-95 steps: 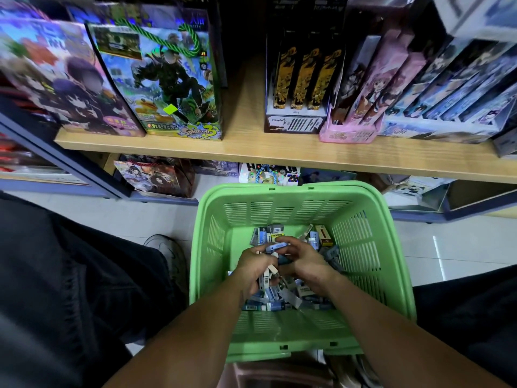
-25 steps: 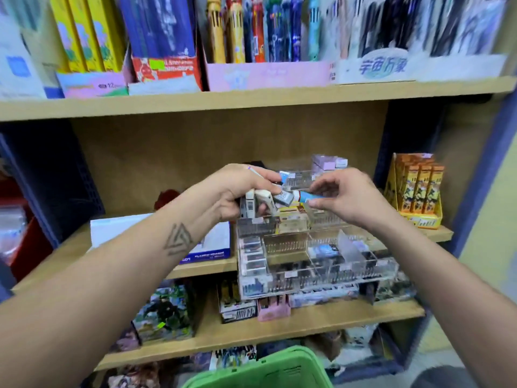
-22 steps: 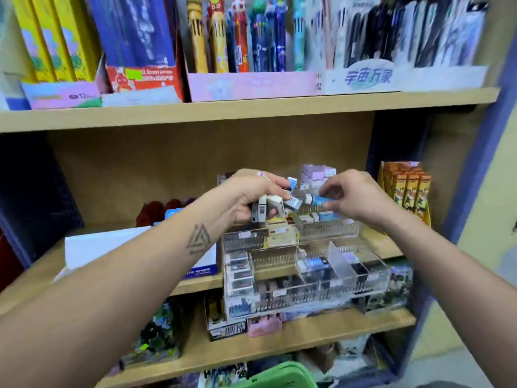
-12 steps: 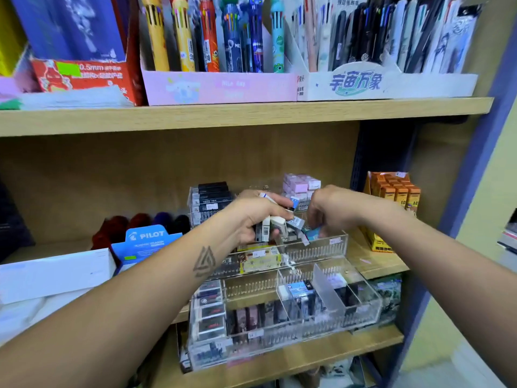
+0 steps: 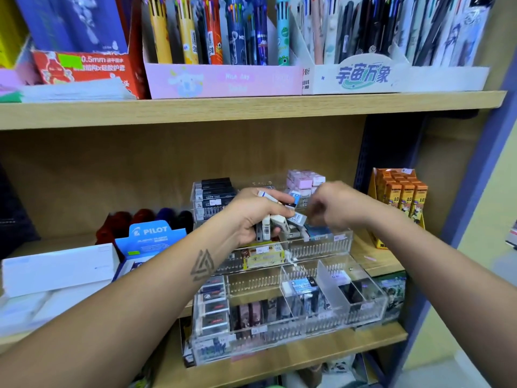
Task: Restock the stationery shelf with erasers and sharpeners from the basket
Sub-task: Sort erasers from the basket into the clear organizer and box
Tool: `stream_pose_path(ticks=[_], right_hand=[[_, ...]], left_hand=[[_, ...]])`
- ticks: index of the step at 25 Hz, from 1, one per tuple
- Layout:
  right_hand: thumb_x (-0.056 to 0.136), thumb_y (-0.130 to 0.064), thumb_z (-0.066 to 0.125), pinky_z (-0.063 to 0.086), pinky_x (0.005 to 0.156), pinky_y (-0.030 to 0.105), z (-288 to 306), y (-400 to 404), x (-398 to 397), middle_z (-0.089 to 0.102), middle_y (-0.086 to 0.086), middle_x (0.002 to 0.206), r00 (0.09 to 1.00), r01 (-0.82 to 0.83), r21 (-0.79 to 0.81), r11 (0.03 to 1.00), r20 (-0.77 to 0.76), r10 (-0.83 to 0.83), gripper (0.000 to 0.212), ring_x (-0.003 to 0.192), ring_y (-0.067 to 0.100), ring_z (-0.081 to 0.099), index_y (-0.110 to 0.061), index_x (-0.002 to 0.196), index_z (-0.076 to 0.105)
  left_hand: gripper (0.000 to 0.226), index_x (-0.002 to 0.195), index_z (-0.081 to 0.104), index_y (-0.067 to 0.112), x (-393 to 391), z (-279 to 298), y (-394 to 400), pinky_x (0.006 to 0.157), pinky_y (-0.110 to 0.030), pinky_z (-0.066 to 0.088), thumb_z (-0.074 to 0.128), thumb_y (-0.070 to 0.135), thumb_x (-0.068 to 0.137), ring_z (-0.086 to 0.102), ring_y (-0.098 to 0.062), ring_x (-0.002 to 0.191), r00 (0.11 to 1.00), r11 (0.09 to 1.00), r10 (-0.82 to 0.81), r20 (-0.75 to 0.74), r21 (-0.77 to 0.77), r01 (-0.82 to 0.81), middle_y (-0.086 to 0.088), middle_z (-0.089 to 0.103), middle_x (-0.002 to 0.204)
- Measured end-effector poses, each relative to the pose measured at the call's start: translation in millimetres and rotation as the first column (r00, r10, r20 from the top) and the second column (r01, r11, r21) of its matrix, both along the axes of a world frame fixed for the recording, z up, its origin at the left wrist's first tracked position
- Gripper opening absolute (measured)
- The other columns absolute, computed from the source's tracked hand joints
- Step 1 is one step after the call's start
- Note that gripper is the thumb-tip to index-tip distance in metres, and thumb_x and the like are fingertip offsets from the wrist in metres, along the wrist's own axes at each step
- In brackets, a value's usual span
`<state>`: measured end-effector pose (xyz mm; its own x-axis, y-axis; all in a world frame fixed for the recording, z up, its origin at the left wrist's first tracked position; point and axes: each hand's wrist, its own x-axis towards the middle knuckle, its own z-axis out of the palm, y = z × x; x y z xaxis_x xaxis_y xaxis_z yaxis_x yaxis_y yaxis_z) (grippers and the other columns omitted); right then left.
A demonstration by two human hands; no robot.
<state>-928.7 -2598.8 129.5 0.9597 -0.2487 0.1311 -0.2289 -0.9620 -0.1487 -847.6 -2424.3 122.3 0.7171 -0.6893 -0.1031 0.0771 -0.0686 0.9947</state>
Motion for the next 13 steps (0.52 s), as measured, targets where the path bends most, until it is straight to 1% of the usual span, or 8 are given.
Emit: stream_pose_path(ticks=[1, 2, 3, 4, 5, 7, 11, 13], right_hand=[[0.086, -0.007, 0.071, 0.055, 0.078, 0.026, 3.6, 4.3, -4.3, 0.07, -0.005, 0.099, 0.991, -0.021, 0.236, 0.971, 0.137, -0.012, 0.029, 0.088, 0.01, 0.066, -0.021, 0.111, 0.072], [0.085, -0.001, 0.07, 0.057, 0.081, 0.028, 6.9, 10.2, -10.2, 0.07, -0.002, 0.107, 0.968, -0.108, 0.481, 0.87, 0.249, -0.018, 0.039, 0.093, 0.011, 0.067, -0.018, 0.12, 0.068], [0.084, 0.004, 0.069, 0.058, 0.082, 0.027, 8.5, 16.4, -16.6, 0.069, 0.0, 0.112, 0.95, -0.205, 0.636, 0.744, 0.312, -0.005, 0.047, 0.096, 0.011, 0.069, -0.016, 0.126, 0.065], [0.083, 0.007, 0.07, 0.058, 0.08, 0.024, 8.5, 22.2, -22.3, 0.071, 0.001, 0.112, 0.94, -0.27, 0.682, 0.679, 0.338, 0.035, 0.048, 0.094, 0.01, 0.07, -0.015, 0.126, 0.065], [0.082, 0.007, 0.072, 0.056, 0.077, 0.021, 7.4, 26.6, -25.2, 0.073, 0.001, 0.107, 0.934, -0.304, 0.666, 0.681, 0.348, 0.076, 0.045, 0.089, 0.008, 0.071, -0.013, 0.122, 0.067], [0.08, -0.001, 0.079, 0.054, 0.074, 0.02, 6.4, 32.4, -25.3, 0.075, -0.001, 0.092, 0.93, -0.288, 0.582, 0.761, 0.359, 0.078, 0.033, 0.08, 0.007, 0.07, -0.011, 0.111, 0.073], [0.072, -0.018, 0.088, 0.052, 0.072, 0.03, 5.4, 36.8, -20.5, 0.07, -0.003, 0.084, 0.927, -0.197, 0.399, 0.896, 0.373, 0.038, 0.023, 0.075, 0.014, 0.063, -0.019, 0.093, 0.079], [0.074, -0.018, 0.087, 0.049, 0.068, 0.026, 4.4, 45.7, -27.0, 0.065, -0.006, 0.076, 0.931, -0.197, 0.42, 0.886, 0.363, 0.035, 0.021, 0.067, 0.012, 0.057, -0.019, 0.092, 0.076]], left_hand=[[0.024, 0.09, 0.076, 0.006, -0.9, 1.0, 2.4, 0.043, -0.024, 0.049, 0.075, -0.012, 0.075, 0.064, -0.025, 0.058, 1.0, 1.0, -0.012, 0.018, 0.001, 0.012, -0.021, 0.072, 0.082], [0.024, 0.09, 0.076, 0.005, -1.8, 2.7, 4.6, 0.043, -0.024, 0.049, 0.075, -0.013, 0.075, 0.064, -0.025, 0.058, 0.999, 1.0, -0.029, 0.031, -0.002, 0.029, -0.021, 0.072, 0.081], [0.024, 0.091, 0.076, 0.004, -2.7, 4.6, 7.3, 0.043, -0.024, 0.049, 0.074, -0.013, 0.075, 0.063, -0.025, 0.057, 0.998, 0.999, -0.047, 0.039, -0.005, 0.047, -0.022, 0.071, 0.08], [0.024, 0.092, 0.075, 0.003, -3.6, 6.9, 11.1, 0.043, -0.024, 0.049, 0.074, -0.014, 0.075, 0.063, -0.026, 0.058, 0.997, 0.998, -0.064, 0.046, -0.006, 0.064, -0.022, 0.071, 0.081], [0.025, 0.093, 0.075, 0.003, -4.1, 9.2, 15.0, 0.043, -0.024, 0.049, 0.074, -0.014, 0.075, 0.062, -0.027, 0.059, 0.996, 0.997, -0.078, 0.054, -0.002, 0.078, -0.023, 0.071, 0.082], [0.025, 0.093, 0.076, 0.004, -2.4, 13.3, 23.2, 0.044, -0.024, 0.049, 0.074, -0.014, 0.075, 0.062, -0.028, 0.061, 0.995, 0.997, -0.082, 0.061, 0.012, 0.082, -0.023, 0.071, 0.083], [0.023, 0.094, 0.075, 0.003, 6.0, 16.1, 43.5, 0.044, -0.024, 0.049, 0.073, -0.012, 0.077, 0.063, -0.028, 0.064, 0.999, 0.999, -0.002, 0.036, 0.032, 0.001, -0.025, 0.071, 0.089], [0.02, 0.091, 0.075, 0.004, 8.7, 15.8, 57.3, 0.044, -0.024, 0.05, 0.073, -0.011, 0.077, 0.064, -0.027, 0.064, 0.999, 0.999, 0.043, 0.022, 0.028, -0.043, -0.024, 0.071, 0.088]])
